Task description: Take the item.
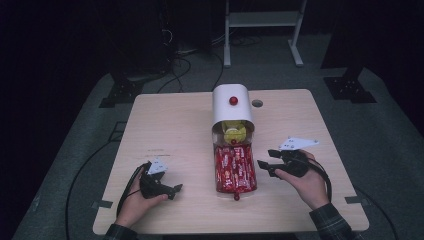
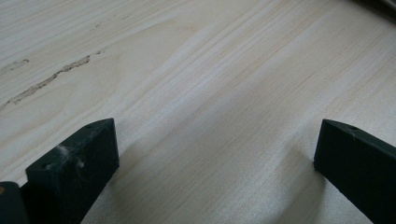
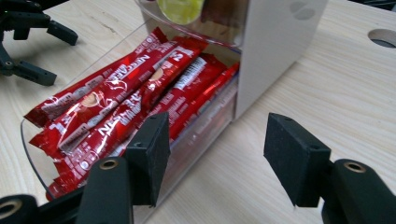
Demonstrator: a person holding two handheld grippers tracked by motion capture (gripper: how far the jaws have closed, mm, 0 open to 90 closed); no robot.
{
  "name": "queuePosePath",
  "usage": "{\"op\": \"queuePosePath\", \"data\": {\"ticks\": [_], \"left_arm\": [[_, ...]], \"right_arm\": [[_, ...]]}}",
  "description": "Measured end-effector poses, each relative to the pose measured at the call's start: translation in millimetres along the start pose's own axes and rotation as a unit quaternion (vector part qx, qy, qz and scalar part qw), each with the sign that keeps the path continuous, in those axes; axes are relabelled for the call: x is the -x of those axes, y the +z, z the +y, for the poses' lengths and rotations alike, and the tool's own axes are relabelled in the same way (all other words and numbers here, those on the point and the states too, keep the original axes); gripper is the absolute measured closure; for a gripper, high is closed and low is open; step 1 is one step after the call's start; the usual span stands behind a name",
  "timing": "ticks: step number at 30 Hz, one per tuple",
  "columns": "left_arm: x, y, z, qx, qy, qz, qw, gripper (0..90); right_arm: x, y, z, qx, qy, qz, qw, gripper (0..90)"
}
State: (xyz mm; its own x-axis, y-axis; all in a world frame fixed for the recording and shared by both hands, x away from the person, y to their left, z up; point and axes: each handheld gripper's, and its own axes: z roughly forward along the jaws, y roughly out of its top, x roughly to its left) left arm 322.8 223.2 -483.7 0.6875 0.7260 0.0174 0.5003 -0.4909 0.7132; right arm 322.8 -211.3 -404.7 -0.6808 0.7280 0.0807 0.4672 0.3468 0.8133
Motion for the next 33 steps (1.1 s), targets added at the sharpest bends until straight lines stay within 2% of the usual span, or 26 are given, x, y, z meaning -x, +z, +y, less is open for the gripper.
{"op": "queuePosePath", "data": {"ticks": [24, 33], "left_arm": [[0.0, 0.0, 0.0, 0.000, 0.000, 0.000, 1.0000, 0.0], [0.2, 0.1, 0.0, 0.001, -0.001, 0.000, 1.0000, 0.0]], "right_arm": [[-29.8, 27.3, 16.4, -0.002, -0.025, 0.039, 0.9989, 44.4], [-37.2, 39.7, 19.3, -0.012, -0.033, 0.048, 0.9982, 47.4]]}}
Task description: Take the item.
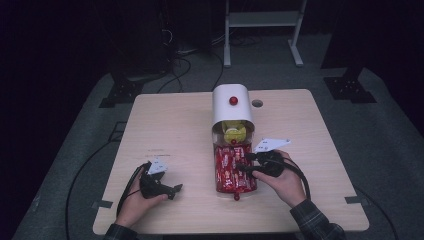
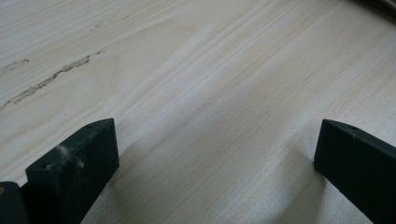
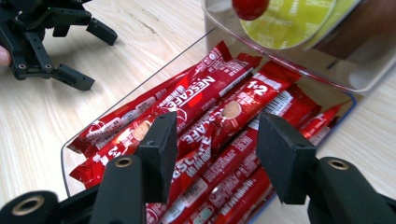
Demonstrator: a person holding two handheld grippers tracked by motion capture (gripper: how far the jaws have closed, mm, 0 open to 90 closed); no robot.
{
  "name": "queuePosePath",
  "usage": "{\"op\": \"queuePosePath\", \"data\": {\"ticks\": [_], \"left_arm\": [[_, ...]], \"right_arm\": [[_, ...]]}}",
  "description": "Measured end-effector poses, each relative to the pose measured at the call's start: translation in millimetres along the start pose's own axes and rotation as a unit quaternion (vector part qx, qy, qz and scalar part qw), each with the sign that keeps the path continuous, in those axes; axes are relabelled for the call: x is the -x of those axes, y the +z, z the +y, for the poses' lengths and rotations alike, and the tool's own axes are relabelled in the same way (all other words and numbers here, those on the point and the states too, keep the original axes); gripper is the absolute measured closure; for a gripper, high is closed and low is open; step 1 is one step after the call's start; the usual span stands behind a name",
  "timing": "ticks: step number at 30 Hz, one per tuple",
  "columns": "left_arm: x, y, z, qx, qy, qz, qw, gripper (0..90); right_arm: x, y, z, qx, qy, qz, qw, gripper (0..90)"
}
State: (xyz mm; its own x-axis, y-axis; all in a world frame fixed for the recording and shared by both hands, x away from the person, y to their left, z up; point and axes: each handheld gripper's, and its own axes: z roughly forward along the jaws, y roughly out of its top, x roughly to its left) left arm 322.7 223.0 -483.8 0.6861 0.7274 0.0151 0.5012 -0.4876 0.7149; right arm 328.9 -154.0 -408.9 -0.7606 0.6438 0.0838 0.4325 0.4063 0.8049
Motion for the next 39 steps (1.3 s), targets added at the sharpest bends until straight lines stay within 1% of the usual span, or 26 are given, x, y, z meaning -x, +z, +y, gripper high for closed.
{"op": "queuePosePath", "data": {"ticks": [5, 11, 18, 20, 28, 33, 39], "left_arm": [[0.0, 0.0, 0.0, 0.000, 0.000, 0.000, 1.0000, 0.0], [0.0, 0.0, 0.0, 0.000, 0.000, 0.000, 1.0000, 0.0], [-0.2, -0.1, 0.0, -0.001, 0.001, 0.000, 1.0000, 0.0], [-0.1, -0.1, 0.0, -0.001, 0.001, 0.000, 1.0000, 0.0], [0.0, -0.2, -0.1, -0.001, 0.002, 0.000, 1.0000, 0.0], [0.0, -0.2, -0.1, -0.001, 0.001, 0.000, 1.0000, 0.0], [0.0, -0.2, -0.1, -0.001, 0.002, 0.000, 1.0000, 0.0]], "right_arm": [[-1.5, 7.5, 1.7, -0.003, -0.001, 0.000, 1.0000, 49.1], [-3.8, 16.8, 2.8, -0.008, -0.008, -0.002, 0.9999, 50.7], [-6.5, 21.3, 0.4, -0.009, -0.012, -0.015, 0.9998, 54.8], [-7.2, 22.8, -1.0, -0.008, -0.017, -0.020, 0.9996, 56.2], [-9.6, 25.7, -2.7, -0.013, -0.022, -0.028, 0.9993, 59.2], [-10.4, 26.7, -2.7, -0.017, -0.021, -0.033, 0.9991, 66.1], [-10.2, 26.6, -2.4, -0.024, -0.006, -0.031, 0.9992, 75.4]]}}
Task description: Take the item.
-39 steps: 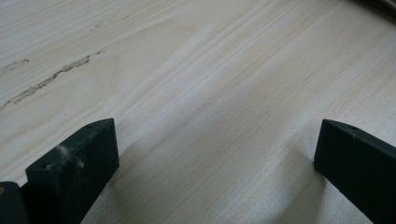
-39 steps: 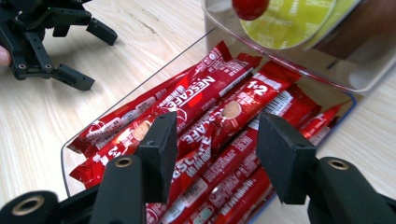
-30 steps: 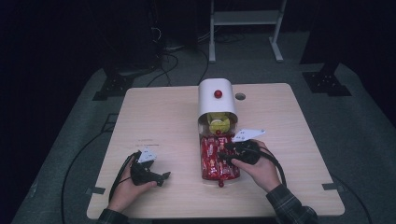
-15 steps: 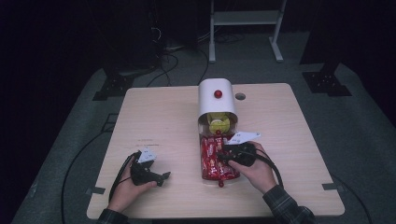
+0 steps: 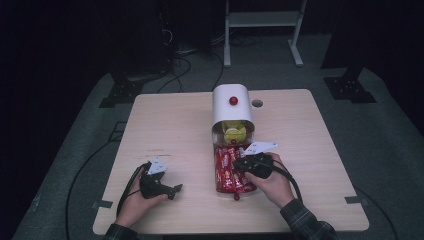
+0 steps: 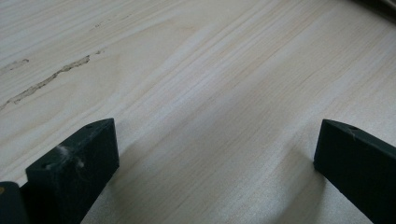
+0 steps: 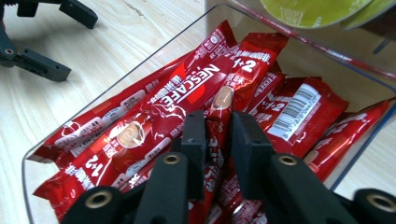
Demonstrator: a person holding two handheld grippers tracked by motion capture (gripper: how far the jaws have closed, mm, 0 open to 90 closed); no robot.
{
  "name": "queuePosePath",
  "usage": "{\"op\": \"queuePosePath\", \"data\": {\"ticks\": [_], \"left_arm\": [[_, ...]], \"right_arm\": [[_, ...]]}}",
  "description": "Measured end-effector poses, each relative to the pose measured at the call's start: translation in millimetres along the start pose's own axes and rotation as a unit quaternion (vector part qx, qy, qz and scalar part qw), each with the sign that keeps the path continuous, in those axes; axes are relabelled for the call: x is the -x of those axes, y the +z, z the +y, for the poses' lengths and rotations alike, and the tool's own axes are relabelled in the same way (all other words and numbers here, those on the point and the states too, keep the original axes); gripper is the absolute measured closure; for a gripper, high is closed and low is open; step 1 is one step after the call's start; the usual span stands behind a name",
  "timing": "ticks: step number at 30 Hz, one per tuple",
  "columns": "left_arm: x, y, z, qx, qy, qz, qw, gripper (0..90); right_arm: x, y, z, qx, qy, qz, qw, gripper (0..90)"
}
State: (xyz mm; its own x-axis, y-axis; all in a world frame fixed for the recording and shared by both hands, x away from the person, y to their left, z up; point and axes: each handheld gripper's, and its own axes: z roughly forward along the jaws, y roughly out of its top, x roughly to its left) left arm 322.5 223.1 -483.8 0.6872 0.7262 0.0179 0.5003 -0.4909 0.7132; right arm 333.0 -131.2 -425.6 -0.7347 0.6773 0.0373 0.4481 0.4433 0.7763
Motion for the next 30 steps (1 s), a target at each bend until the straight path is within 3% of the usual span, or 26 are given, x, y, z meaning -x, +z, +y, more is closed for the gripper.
{"op": "queuePosePath", "data": {"ticks": [9, 20, 30], "left_arm": [[0.0, 0.0, 0.0, 0.000, 0.000, 0.000, 1.0000, 0.0], [0.0, 0.0, 0.0, 0.000, 0.000, 0.000, 1.0000, 0.0], [0.0, 0.0, 0.0, 0.000, 0.000, 0.000, 1.0000, 0.0]], "right_arm": [[0.7, -2.0, 1.3, 0.000, 0.015, 0.008, 0.9998, 81.1], [3.6, -10.9, 2.2, -0.001, 0.034, 0.031, 0.9989, 82.1], [4.6, -19.8, 0.9, -0.003, 0.038, 0.038, 0.9986, 82.2]]}}
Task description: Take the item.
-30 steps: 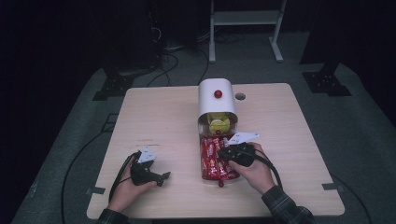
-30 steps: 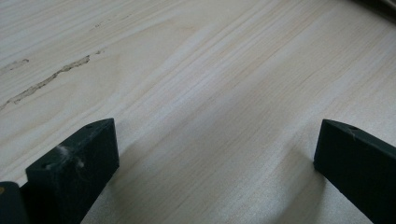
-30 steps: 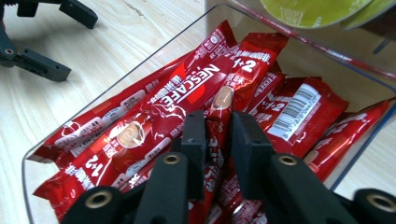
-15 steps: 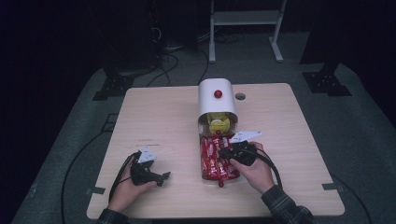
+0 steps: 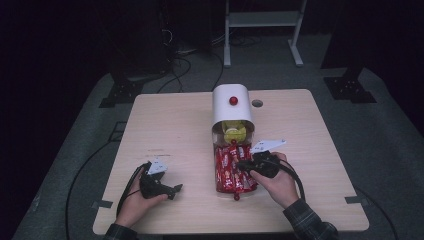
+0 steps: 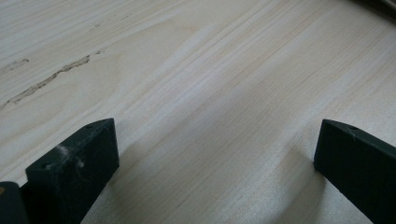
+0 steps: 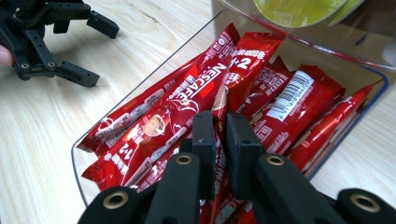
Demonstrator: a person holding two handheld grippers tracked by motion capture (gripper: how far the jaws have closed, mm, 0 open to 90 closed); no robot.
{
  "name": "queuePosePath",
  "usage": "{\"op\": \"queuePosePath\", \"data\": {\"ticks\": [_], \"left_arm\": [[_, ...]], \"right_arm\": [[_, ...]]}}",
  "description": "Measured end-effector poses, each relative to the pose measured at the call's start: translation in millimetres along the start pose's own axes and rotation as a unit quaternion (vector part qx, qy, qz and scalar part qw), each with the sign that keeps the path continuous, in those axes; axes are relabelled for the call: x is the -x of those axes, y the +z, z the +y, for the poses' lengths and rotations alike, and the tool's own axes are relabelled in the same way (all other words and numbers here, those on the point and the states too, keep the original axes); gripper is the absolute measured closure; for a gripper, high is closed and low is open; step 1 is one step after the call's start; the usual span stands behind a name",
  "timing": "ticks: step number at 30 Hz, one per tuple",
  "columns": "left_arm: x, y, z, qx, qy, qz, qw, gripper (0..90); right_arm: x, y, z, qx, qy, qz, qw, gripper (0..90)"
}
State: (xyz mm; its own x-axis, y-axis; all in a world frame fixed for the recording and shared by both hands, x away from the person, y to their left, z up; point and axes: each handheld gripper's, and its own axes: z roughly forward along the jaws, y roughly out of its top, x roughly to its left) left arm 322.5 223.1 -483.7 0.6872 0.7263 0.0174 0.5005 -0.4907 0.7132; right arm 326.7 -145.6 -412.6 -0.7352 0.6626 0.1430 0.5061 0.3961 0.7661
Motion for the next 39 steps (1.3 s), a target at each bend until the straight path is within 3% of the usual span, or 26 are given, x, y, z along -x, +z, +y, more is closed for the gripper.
{"op": "queuePosePath", "data": {"ticks": [15, 39], "left_arm": [[0.0, 0.0, 0.0, 0.000, 0.000, 0.000, 1.0000, 0.0], [0.0, 0.0, 0.0, 0.000, 0.000, 0.000, 1.0000, 0.0]], "right_arm": [[0.1, -14.1, -5.7, 0.000, -0.002, 0.000, 1.0000, 82.2], [13.1, -42.6, -13.4, 0.024, 0.003, -0.009, 0.9997, 82.1]]}}
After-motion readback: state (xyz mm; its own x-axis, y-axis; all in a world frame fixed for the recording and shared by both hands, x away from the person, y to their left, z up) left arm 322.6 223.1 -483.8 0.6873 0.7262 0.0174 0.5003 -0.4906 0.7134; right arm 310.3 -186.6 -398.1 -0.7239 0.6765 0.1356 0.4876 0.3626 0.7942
